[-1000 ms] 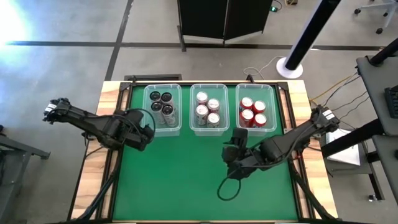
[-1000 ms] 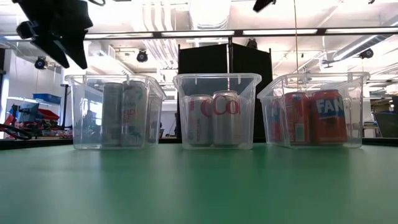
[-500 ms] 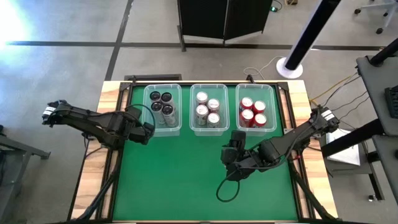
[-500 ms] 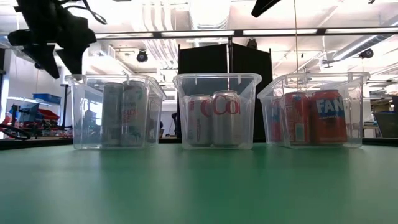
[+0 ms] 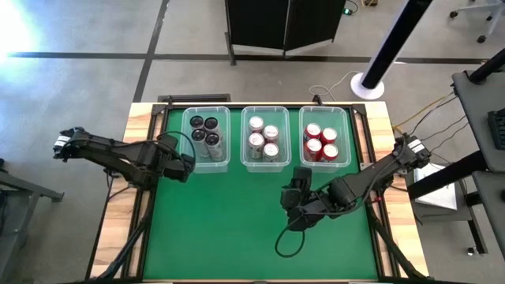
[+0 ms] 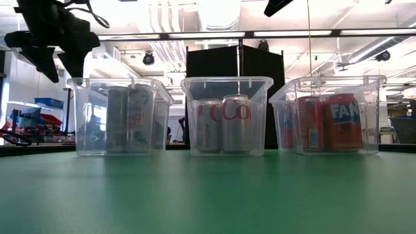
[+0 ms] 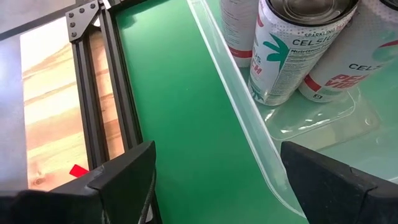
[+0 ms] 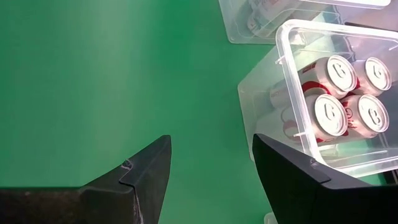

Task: Sort soda cans
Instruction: Adjust the left transparent bin, then return to Home Position

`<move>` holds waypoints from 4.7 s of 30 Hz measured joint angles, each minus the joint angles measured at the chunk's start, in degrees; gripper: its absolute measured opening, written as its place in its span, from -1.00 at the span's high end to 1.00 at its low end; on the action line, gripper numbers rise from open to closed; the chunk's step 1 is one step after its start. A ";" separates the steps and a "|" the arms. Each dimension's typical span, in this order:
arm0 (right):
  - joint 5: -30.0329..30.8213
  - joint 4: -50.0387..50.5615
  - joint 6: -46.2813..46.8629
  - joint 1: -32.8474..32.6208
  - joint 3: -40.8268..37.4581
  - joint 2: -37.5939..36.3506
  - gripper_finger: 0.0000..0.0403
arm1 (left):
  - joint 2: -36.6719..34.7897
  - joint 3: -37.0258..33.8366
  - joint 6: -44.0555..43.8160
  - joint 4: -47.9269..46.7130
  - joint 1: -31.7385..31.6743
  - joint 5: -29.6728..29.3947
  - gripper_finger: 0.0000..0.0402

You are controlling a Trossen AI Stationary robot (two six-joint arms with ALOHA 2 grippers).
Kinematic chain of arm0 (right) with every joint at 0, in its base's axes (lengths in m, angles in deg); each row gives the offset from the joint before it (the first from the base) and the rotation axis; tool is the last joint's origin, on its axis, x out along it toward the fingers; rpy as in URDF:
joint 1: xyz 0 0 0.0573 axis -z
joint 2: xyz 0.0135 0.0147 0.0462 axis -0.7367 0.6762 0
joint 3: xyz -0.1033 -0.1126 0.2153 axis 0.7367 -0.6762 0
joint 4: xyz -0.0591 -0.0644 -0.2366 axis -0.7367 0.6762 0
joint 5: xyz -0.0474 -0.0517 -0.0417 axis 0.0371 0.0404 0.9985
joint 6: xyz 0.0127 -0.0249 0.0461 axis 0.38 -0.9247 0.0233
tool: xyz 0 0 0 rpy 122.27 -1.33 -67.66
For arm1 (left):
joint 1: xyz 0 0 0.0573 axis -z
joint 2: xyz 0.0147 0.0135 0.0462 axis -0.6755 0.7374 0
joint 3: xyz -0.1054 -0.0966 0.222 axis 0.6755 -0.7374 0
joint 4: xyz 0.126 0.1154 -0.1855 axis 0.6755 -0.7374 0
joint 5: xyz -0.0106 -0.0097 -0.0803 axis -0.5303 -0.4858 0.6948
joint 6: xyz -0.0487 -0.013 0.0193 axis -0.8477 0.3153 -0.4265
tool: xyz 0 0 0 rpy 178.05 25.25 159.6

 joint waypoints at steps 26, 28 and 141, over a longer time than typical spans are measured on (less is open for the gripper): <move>0.08 -3.97 -5.11 0.00 -0.02 0.00 -0.09 | -0.20 2.20 3.33 -1.33 -0.15 -3.90 -0.63; 0.18 -8.31 -8.26 0.11 -0.60 -0.04 -0.09 | -0.30 4.24 6.19 -0.37 -0.15 -5.94 -0.63; -32.44 -57.30 -22.57 32.02 -86.87 -89.58 0.94 | -61.00 -52.39 73.49 88.43 -18.01 42.49 1.00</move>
